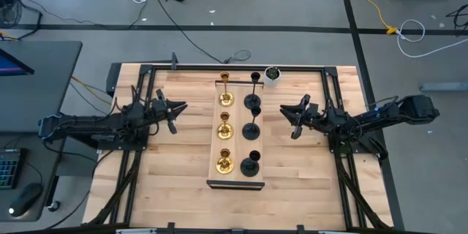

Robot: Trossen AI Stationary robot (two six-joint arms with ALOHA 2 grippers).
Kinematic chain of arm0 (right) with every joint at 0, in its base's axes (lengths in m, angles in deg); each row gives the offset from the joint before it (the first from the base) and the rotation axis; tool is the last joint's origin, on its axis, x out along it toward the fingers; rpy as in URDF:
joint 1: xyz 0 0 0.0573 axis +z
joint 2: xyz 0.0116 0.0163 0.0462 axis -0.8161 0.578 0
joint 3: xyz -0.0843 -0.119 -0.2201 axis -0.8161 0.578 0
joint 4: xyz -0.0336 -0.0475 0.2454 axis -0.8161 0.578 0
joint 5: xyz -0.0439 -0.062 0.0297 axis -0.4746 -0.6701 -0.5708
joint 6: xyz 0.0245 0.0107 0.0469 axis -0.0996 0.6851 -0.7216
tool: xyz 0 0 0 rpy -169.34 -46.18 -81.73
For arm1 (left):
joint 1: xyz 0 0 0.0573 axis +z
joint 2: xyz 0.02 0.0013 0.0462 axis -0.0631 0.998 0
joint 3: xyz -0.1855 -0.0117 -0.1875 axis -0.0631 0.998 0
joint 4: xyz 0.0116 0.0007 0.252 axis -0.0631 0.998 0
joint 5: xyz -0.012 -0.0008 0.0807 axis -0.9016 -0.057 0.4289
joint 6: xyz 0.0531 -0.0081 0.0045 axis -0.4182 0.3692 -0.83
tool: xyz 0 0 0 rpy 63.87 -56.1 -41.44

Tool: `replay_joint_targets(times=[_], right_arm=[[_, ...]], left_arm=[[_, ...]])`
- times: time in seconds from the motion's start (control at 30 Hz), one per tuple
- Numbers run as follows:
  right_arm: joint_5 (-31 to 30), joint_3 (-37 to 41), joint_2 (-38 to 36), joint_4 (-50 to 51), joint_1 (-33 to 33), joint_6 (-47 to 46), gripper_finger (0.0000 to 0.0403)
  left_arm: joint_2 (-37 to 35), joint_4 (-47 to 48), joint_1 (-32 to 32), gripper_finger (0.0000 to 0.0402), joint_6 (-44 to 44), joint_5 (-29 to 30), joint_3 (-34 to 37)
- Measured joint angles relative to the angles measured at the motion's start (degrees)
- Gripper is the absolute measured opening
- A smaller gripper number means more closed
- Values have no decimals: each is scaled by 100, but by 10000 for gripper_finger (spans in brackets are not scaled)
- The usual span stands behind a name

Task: Pick & Place candle stick holders
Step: Return to Home Position

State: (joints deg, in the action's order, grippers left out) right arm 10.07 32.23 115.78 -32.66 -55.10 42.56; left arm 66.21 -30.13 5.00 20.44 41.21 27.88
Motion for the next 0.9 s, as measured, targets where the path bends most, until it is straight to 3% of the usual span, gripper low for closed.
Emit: replay_joint_targets(times=[0.3, 0.6, 0.77, 0.9], right_arm=[[-10, -2, -292, 358, 18, 4, 68], [-209, -10, -2829, 2185, 24, 7, 70], [-209, -7, -4085, 2429, 45, 7, 70], [-210, -7, -5054, 2477, 48, 7, 70]], left_arm=[[-40, 40, 0, 55, 0, -9, 0], [-1216, 169, -22, 55, 0, -11, 2], [-2100, 133, -22, 55, 1, -5, 4], [-2076, -418, -22, 55, 3, 32, 4]])
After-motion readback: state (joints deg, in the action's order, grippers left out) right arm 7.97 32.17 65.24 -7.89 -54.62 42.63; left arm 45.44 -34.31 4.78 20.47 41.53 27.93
